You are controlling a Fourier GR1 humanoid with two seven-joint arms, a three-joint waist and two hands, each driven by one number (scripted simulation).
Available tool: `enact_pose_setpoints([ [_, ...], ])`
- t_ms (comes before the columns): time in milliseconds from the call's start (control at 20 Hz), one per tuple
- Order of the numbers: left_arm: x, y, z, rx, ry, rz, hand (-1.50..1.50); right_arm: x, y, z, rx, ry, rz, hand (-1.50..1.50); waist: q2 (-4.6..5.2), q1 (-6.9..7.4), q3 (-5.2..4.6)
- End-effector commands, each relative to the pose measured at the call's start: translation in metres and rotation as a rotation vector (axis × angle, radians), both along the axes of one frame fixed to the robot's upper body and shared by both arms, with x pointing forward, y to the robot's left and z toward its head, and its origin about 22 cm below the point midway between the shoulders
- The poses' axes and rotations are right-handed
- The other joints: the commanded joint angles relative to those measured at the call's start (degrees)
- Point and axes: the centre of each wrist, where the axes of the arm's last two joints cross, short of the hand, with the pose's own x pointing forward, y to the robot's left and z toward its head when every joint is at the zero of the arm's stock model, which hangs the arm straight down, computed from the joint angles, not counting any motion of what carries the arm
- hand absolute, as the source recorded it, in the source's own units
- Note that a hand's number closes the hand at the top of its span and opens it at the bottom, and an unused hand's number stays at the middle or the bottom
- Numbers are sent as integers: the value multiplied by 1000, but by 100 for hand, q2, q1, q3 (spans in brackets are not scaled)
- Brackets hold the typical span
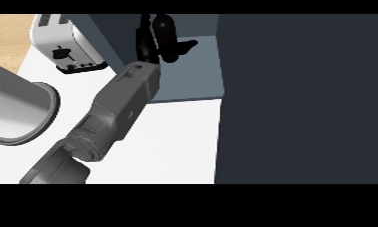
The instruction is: Pick up the wine, place it into the cabinet and close the cabinet
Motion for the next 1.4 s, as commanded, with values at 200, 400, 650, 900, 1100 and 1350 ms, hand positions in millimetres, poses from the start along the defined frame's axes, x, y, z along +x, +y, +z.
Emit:
enact_pose_setpoints([
  [200,6,41,-1,28,-43,14,-150,-28,-6,21,64,-40,47,-150,24,6,-6],
  [400,2,20,-2,11,-107,-80,-150,-30,0,24,77,-38,45,-150,13,37,-11],
  [650,1,14,1,-44,-152,-156,-150,-33,-6,26,63,-29,43,-150,-58,202,-4],
  [900,2,6,9,-149,-225,-217,-150,-41,-7,33,61,-38,41,-150,-90,262,-7],
  [1100,-14,-21,-4,-158,-250,-266,-150,-43,-11,23,62,-26,13,-150,-129,314,2],
  [1350,-20,-29,7,-222,-260,-334,-150,-40,-1,33,68,-28,-6,-150,-164,495,-7],
])
